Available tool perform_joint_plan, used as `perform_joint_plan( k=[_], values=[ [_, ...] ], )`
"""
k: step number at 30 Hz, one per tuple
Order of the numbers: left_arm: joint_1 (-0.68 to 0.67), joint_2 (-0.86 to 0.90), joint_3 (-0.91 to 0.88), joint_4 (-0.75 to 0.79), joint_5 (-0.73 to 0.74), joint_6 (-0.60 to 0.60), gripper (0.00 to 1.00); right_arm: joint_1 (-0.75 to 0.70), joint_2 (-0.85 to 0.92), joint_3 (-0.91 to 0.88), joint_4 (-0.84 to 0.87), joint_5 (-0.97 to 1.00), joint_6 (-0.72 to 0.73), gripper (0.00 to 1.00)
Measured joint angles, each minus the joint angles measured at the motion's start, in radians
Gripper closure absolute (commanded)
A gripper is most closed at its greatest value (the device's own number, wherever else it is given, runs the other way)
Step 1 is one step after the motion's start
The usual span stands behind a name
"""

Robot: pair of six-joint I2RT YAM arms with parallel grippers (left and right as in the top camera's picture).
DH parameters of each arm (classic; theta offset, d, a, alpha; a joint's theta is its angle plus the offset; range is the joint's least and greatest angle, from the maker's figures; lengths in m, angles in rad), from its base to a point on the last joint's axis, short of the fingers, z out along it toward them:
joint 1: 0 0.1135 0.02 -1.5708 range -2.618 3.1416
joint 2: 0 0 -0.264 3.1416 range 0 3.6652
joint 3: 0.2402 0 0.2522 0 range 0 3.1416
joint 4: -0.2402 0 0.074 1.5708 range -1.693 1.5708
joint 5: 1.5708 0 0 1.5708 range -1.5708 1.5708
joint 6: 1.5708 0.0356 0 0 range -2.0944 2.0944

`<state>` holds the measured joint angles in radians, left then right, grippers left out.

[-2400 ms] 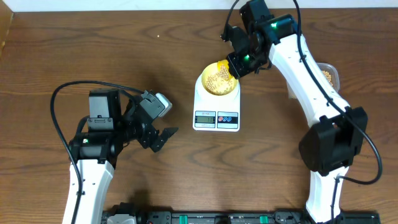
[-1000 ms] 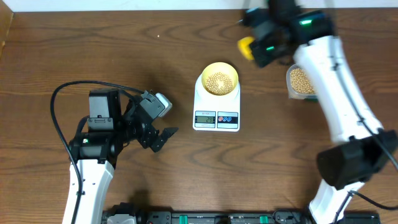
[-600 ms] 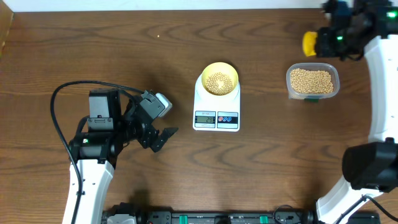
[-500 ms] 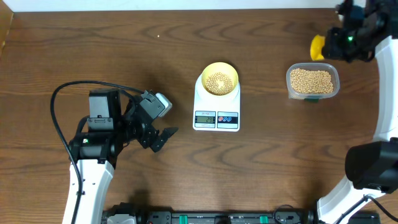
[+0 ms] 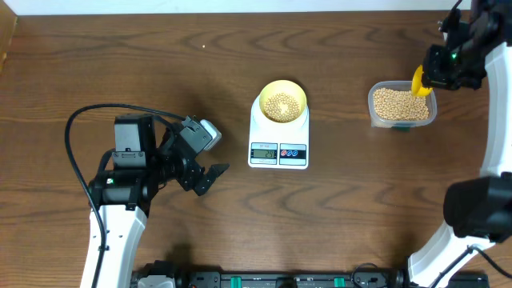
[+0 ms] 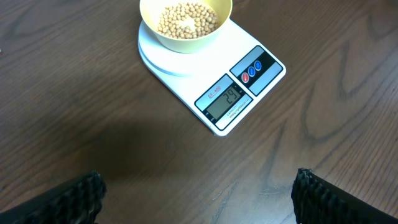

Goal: Scoop item into bowl and weigh 50g on scale
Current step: 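Return the empty scoop with the right gripper to the soybean tub, then dip the scoop into the soybeans again with the right gripper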

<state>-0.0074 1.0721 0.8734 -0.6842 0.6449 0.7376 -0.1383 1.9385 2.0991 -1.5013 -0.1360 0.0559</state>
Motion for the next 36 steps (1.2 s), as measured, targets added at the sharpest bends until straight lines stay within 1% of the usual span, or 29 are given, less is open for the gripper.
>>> perform_joint_plan(
  k=[4,10,17,22,31,36],
  values=[
    [0.0,0.0,0.0,0.0,0.0,0.0,0.02,0.0,0.075,0.0,0.01,0.02,-0.032,0.99],
    [0.0,0.0,0.0,0.0,0.0,0.0,0.02,0.0,0.166,0.0,0.072,0.035,-0.083,0.99],
    [0.0,0.0,0.0,0.0,0.0,0.0,0.02,0.0,0.182,0.0,0.077,0.078,-0.136,0.99],
    [0.0,0.0,0.0,0.0,0.0,0.0,0.02,0.0,0.207,0.0,0.049,0.078,-0.159,0.99],
    [0.0,0.0,0.0,0.0,0.0,0.0,0.02,0.0,0.215,0.0,0.026,-0.029,-0.162,0.99],
    [0.0,0.0,0.0,0.0,0.0,0.0,0.03,0.0,0.215,0.0,0.003,-0.051,-0.133,0.99]
  ],
)
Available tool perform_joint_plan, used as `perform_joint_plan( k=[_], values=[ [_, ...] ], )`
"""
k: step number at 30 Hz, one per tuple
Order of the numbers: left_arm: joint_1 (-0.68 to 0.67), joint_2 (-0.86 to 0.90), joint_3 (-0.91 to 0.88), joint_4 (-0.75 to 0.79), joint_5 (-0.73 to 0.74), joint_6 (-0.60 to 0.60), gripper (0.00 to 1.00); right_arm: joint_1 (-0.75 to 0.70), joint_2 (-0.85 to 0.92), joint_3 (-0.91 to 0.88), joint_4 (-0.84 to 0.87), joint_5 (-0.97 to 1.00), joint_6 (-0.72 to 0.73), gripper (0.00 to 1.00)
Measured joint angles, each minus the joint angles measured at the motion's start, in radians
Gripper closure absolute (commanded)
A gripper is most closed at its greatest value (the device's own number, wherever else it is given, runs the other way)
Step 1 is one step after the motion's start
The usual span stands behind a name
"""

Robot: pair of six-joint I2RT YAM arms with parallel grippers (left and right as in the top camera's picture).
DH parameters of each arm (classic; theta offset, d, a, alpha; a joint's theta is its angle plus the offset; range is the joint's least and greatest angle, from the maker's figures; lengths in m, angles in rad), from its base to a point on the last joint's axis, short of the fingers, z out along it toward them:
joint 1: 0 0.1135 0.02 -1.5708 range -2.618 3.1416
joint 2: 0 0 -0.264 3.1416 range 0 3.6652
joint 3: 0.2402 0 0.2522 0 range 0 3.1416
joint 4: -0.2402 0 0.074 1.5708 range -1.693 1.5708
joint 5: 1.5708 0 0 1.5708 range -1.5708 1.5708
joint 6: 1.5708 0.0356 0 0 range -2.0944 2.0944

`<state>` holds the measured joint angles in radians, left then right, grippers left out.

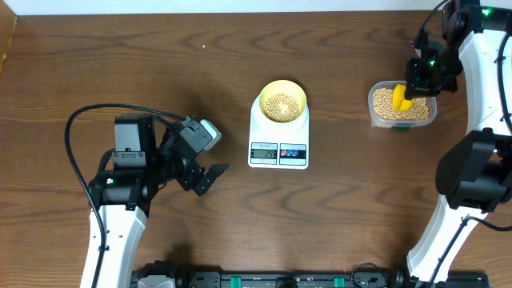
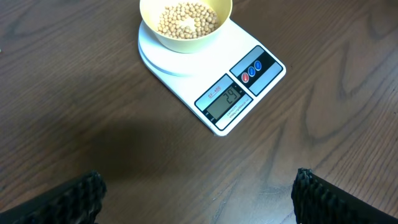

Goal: Scoop item into bowl and weigh 50g on scale
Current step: 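Dip the scoop into the soybeans again with the right gripper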

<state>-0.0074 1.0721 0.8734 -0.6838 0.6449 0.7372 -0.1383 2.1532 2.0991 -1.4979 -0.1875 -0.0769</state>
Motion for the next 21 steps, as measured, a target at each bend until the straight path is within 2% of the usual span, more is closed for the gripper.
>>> perform_joint_plan(
  k=[21],
  values=[
    [0.0,0.0,0.0,0.0,0.0,0.0,0.02,-0.002,0.0,0.0,0.048,0.081,0.069,0.99]
  ],
)
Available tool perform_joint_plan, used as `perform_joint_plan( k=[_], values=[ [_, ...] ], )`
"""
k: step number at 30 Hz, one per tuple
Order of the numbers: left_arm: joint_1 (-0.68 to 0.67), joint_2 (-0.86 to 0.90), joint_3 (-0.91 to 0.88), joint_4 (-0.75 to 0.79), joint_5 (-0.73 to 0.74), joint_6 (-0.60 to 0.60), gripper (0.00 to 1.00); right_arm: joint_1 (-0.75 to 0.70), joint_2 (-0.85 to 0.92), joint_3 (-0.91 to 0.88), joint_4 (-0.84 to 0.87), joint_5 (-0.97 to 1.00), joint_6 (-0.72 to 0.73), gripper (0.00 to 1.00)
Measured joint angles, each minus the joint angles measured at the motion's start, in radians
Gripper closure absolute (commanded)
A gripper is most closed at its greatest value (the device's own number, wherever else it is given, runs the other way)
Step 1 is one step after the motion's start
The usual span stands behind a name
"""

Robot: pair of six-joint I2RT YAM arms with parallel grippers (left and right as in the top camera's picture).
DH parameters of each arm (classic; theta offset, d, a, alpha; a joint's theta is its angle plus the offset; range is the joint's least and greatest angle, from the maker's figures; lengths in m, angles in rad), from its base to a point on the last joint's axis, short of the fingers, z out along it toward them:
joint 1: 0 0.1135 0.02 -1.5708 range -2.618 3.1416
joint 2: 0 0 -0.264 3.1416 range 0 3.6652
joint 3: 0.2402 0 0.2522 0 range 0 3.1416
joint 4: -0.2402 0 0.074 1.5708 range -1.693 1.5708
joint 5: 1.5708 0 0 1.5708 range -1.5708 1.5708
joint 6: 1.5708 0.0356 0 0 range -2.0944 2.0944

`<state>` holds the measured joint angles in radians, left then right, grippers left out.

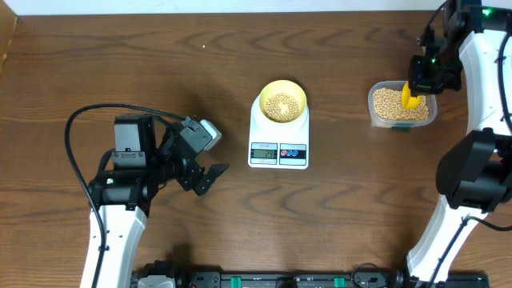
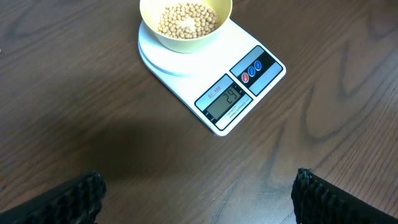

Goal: Scoop item into bowl and weigh 50g on scale
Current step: 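Dip the scoop into the soybeans again with the right gripper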

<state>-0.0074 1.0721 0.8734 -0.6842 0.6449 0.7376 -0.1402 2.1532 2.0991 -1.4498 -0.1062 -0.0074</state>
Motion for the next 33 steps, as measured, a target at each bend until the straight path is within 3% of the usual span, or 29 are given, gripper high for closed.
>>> perform_joint_plan(
  k=[33],
  values=[
    [0.0,0.0,0.0,0.0,0.0,0.0,0.02,0.018,0.03,-0.113,0.049,-0.081,-0.002,0.99]
  ],
)
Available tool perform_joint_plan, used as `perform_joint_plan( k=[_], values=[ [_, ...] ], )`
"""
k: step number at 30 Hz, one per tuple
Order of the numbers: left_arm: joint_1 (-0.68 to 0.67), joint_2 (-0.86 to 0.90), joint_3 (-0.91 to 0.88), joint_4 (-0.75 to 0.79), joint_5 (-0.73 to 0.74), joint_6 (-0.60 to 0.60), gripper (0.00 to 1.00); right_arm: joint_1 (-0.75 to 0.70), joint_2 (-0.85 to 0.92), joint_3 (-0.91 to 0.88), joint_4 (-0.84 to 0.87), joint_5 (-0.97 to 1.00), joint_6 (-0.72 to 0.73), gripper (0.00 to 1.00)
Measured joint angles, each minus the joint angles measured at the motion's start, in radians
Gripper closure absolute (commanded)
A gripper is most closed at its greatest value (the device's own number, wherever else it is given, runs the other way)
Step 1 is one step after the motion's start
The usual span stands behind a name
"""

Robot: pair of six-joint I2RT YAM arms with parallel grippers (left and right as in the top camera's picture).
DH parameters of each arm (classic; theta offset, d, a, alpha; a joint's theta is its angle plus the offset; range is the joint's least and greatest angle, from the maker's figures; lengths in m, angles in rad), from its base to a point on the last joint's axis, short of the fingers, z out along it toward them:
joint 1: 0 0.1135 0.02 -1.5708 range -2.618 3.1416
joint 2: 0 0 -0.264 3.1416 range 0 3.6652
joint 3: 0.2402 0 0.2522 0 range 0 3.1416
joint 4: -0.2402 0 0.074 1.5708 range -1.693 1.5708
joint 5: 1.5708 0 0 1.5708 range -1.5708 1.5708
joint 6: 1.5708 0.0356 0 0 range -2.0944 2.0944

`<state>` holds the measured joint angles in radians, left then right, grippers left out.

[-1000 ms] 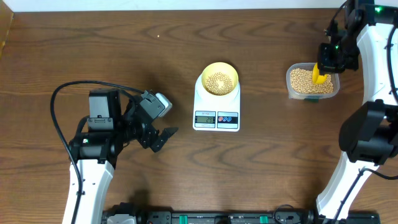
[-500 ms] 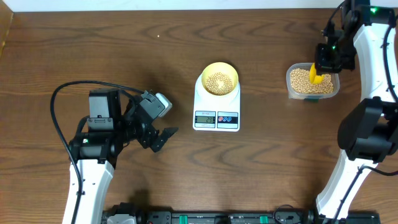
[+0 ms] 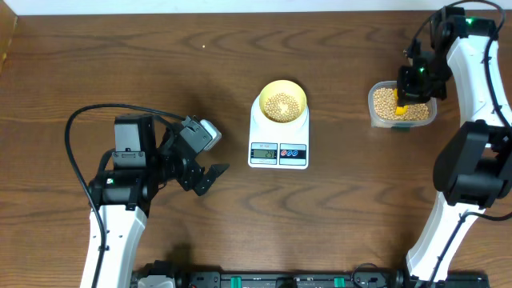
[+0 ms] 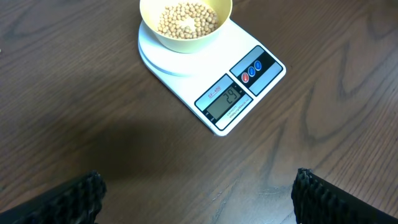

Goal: Scoop item into bowl and weigh 50g on scale
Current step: 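Dip the scoop into the soybeans again with the right gripper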

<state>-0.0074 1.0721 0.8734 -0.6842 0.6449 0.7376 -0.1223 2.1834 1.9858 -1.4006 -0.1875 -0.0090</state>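
Note:
A yellow bowl [image 3: 283,103] part-filled with beans sits on the white scale [image 3: 278,136]; in the left wrist view the scale's display [image 4: 225,99] reads 24. A clear tub of beans [image 3: 402,105] stands to the right. My right gripper [image 3: 411,80] is shut on a yellow scoop [image 3: 400,101] whose end dips into the tub. My left gripper [image 3: 206,178] rests open left of the scale, holding nothing; its fingertips [image 4: 84,190] show wide apart.
The dark wooden table [image 3: 120,72] carries only the scale, bowl and tub. A black cable [image 3: 76,160] loops beside the left arm. A black rail [image 3: 264,280] runs along the front edge.
My right gripper has shifted slightly left and lower over the tub, and the scoop now points down into the beans. The left arm, the bowl and the reading of 24 are unchanged.
The right gripper held the scoop at the tub's right edge. Then it was over the tub's middle, then nearer the right side, and now the scoop dips into the beans. The scale read 24 throughout and the left gripper stayed open and still.

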Motion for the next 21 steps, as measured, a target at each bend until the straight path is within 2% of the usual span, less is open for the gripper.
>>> perform_joint_plan(
  k=[10,21],
  values=[
    [0.0,0.0,0.0,0.0,0.0,0.0,0.02,-0.014,0.0,-0.013,0.003,-0.069,-0.031,0.99],
    [0.0,0.0,0.0,0.0,0.0,0.0,0.02,-0.124,0.002,-0.018,0.003,-0.206,-0.119,0.99]
  ],
)
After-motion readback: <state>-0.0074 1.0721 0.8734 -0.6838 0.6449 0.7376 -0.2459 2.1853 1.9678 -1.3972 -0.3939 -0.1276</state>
